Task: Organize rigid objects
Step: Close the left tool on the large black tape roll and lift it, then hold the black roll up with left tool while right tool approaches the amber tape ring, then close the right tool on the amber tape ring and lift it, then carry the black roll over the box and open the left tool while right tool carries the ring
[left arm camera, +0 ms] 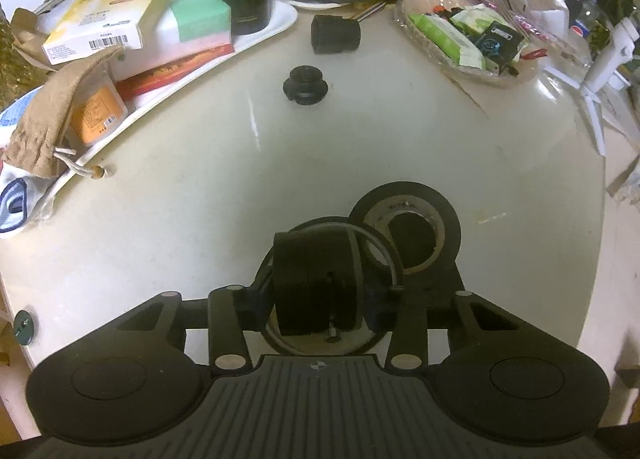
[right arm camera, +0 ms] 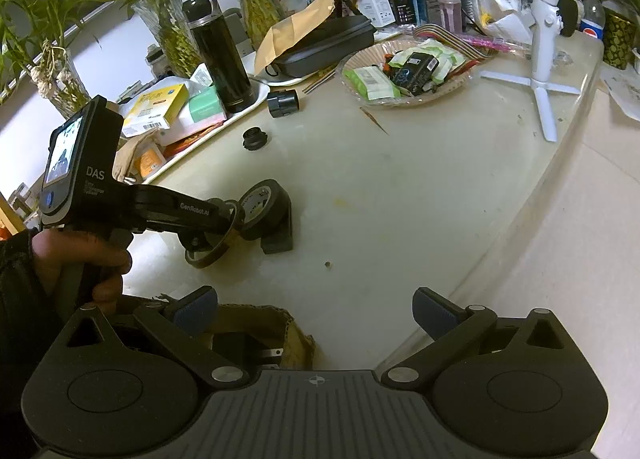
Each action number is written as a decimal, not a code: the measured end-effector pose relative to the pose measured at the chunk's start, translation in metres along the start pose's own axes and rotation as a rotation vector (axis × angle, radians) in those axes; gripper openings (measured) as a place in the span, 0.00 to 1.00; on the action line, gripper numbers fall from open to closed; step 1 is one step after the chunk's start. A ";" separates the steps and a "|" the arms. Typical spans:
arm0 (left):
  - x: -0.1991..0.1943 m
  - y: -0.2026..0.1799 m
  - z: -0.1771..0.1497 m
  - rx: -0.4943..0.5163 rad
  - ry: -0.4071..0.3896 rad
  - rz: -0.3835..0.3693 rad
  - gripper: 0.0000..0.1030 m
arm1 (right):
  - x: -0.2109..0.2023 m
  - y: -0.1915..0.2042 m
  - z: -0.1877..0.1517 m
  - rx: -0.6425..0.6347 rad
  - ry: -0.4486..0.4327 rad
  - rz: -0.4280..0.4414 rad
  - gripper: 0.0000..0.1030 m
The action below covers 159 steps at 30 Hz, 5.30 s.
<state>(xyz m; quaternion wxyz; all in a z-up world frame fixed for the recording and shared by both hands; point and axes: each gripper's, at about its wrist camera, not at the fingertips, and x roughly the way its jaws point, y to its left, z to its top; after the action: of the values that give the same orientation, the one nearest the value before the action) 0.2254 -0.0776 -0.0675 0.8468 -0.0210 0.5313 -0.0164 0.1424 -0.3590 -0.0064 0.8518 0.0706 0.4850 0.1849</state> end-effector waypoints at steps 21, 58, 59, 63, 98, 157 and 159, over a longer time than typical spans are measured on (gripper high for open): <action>-0.049 0.034 -0.014 0.049 -0.129 -0.123 0.38 | 0.002 0.003 0.001 -0.010 0.006 -0.016 1.00; -0.107 0.091 -0.051 0.068 -0.273 -0.193 0.38 | 0.012 0.039 0.016 -0.127 -0.006 -0.023 1.00; -0.107 0.092 -0.052 0.072 -0.276 -0.195 0.38 | 0.014 0.040 0.016 -0.131 -0.004 -0.023 1.00; -0.106 0.093 -0.057 0.077 -0.283 -0.205 0.38 | 0.021 0.046 0.020 -0.150 0.001 -0.021 1.00; -0.098 0.122 -0.056 -0.058 -0.311 -0.156 0.38 | 0.137 0.150 0.047 -0.650 0.132 0.096 1.00; -0.132 0.092 -0.069 0.051 -0.303 -0.191 0.38 | 0.062 0.118 0.050 -0.429 0.019 0.059 0.89; -0.135 0.089 -0.072 0.060 -0.296 -0.193 0.38 | 0.055 0.116 0.047 -0.419 0.014 0.071 0.89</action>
<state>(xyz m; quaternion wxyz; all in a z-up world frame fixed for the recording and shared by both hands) 0.1023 0.0167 0.0182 0.9106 -0.0489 0.3955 -0.1100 0.1791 -0.2283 0.0092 0.8375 -0.0923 0.4392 0.3118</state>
